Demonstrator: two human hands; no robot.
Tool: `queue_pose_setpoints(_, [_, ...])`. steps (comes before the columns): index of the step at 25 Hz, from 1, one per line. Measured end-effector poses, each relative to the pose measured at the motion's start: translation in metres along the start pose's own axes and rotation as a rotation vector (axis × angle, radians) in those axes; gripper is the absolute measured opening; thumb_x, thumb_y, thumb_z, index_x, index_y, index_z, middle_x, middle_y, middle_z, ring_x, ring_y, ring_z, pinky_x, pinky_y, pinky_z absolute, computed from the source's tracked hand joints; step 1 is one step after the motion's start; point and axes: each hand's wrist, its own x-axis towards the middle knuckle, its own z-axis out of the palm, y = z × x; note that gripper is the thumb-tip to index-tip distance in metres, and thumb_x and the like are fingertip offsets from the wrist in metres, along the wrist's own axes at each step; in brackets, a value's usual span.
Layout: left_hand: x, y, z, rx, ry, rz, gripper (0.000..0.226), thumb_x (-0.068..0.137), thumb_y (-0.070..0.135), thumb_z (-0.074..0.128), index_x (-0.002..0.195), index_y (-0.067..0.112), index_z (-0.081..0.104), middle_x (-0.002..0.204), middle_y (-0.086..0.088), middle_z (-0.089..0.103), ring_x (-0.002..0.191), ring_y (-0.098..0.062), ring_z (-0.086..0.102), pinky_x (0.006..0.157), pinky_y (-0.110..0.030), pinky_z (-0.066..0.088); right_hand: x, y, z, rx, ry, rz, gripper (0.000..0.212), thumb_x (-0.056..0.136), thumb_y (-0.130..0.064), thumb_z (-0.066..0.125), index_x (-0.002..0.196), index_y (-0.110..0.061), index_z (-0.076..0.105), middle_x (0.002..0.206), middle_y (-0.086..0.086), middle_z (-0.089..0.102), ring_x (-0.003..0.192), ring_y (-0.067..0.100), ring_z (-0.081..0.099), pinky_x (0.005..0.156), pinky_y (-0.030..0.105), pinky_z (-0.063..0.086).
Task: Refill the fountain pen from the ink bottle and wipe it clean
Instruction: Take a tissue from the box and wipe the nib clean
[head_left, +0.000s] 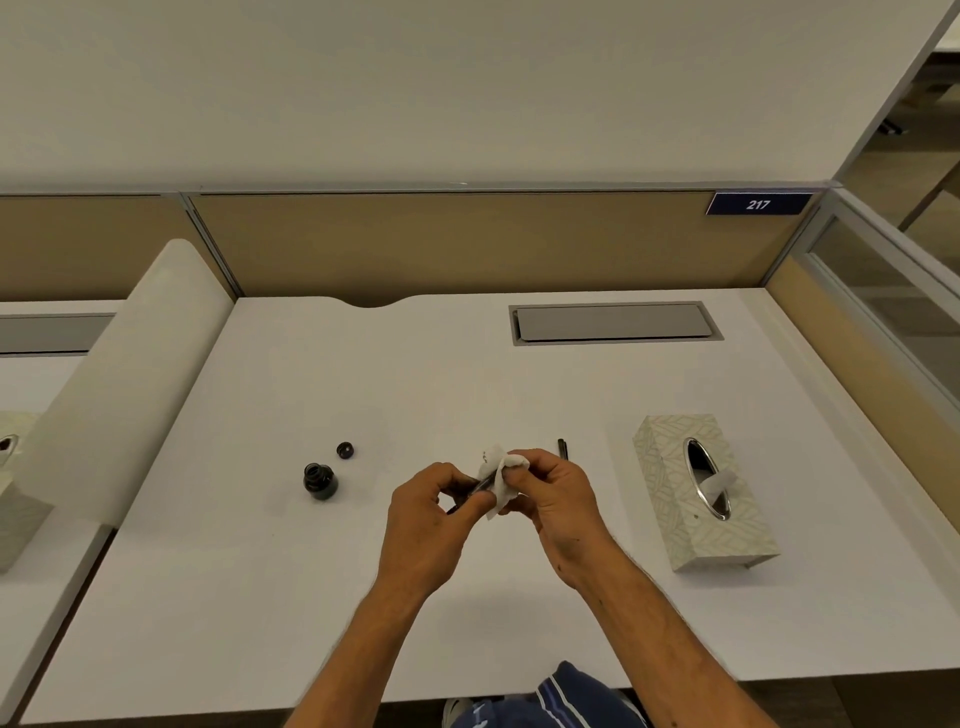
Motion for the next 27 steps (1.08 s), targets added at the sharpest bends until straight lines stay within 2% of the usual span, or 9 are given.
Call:
queue_pose_setpoints(6, [-0.001, -0.001, -0.002, -0.001, 0.003, -0.015, 0.009, 0.078, 0.028, 0.079, 0.079, 0.023, 0.072, 0.076, 0.01, 0.07, 0.078, -0.005, 0.064, 0.073, -0.018, 0.043, 0.0, 0.006, 0.004, 0.007, 0.107, -0.015, 0.015, 0.093, -0.005, 0.064, 0.102, 0.0, 0.075, 0.099, 0.016, 0.077, 0.092, 0.033, 0.073, 0.073, 0.037, 0.061])
queue_pose_setpoints(11, [0.001, -0.003, -0.012, -0.072, 0.015, -0.075, 0.008, 0.083, 0.024, 0.074, 0.076, 0.026, 0.073, 0.074, 0.016, 0.07, 0.078, 0.002, 0.062, 0.073, -0.021, 0.041, 0.008, -0.006, -0.018, 0.162, 0.203, 0.012, 0.015, 0.093, -0.004, 0.063, 0.102, -0.003, 0.074, 0.11, 0.017, 0.073, 0.098, 0.029, 0.07, 0.068, 0.032, 0.06])
queue_pose_setpoints(13, [0.003, -0.001, -0.015, -0.075, -0.013, -0.079, 0.015, 0.09, 0.025, 0.066, 0.076, 0.026, 0.072, 0.072, 0.017, 0.068, 0.073, 0.003, 0.06, 0.069, -0.02, 0.041, 0.007, -0.009, -0.024, 0.144, 0.18, 0.022, 0.016, 0.094, -0.007, 0.062, 0.103, -0.008, 0.076, 0.113, 0.015, 0.073, 0.099, 0.028, 0.069, 0.068, 0.03, 0.058])
queue_pose_setpoints(16, [0.005, 0.006, -0.012, -0.021, -0.107, -0.047, 0.03, 0.097, 0.026, 0.053, 0.071, 0.025, 0.068, 0.066, 0.009, 0.063, 0.061, 0.001, 0.054, 0.057, -0.012, 0.038, -0.002, -0.006, -0.017, 0.076, 0.067, 0.045, 0.019, 0.095, -0.012, 0.061, 0.107, -0.009, 0.077, 0.111, 0.013, 0.075, 0.098, 0.026, 0.067, 0.07, 0.032, 0.057])
queue_pose_setpoints(20, [0.002, 0.012, -0.003, 0.004, -0.225, 0.014, 0.038, 0.101, 0.023, 0.046, 0.064, 0.026, 0.057, 0.064, 0.007, 0.059, 0.054, -0.001, 0.048, 0.054, -0.01, 0.037, -0.009, -0.008, -0.007, 0.023, -0.124, -0.011, 0.028, 0.094, -0.023, 0.061, 0.109, -0.003, 0.073, 0.107, 0.024, 0.072, 0.09, 0.031, 0.069, 0.078, 0.042, 0.058])
queue_pose_setpoints(23, [0.002, 0.01, 0.0, 0.004, -0.255, 0.009, 0.041, 0.102, 0.026, 0.044, 0.062, 0.028, 0.055, 0.066, 0.002, 0.061, 0.055, -0.001, 0.048, 0.055, -0.009, 0.038, -0.009, -0.012, -0.006, 0.007, -0.135, -0.058, 0.035, 0.09, -0.027, 0.063, 0.105, 0.004, 0.071, 0.099, 0.031, 0.07, 0.08, 0.035, 0.068, 0.075, 0.042, 0.059])
queue_pose_setpoints(27, [0.003, 0.011, -0.001, -0.02, -0.286, 0.003, 0.042, 0.102, 0.027, 0.042, 0.062, 0.026, 0.057, 0.07, -0.005, 0.065, 0.059, -0.005, 0.05, 0.057, -0.014, 0.039, -0.007, -0.007, -0.003, 0.051, -0.087, -0.102, 0.038, 0.089, -0.026, 0.064, 0.103, 0.009, 0.069, 0.09, 0.034, 0.066, 0.073, 0.036, 0.064, 0.072, 0.041, 0.058])
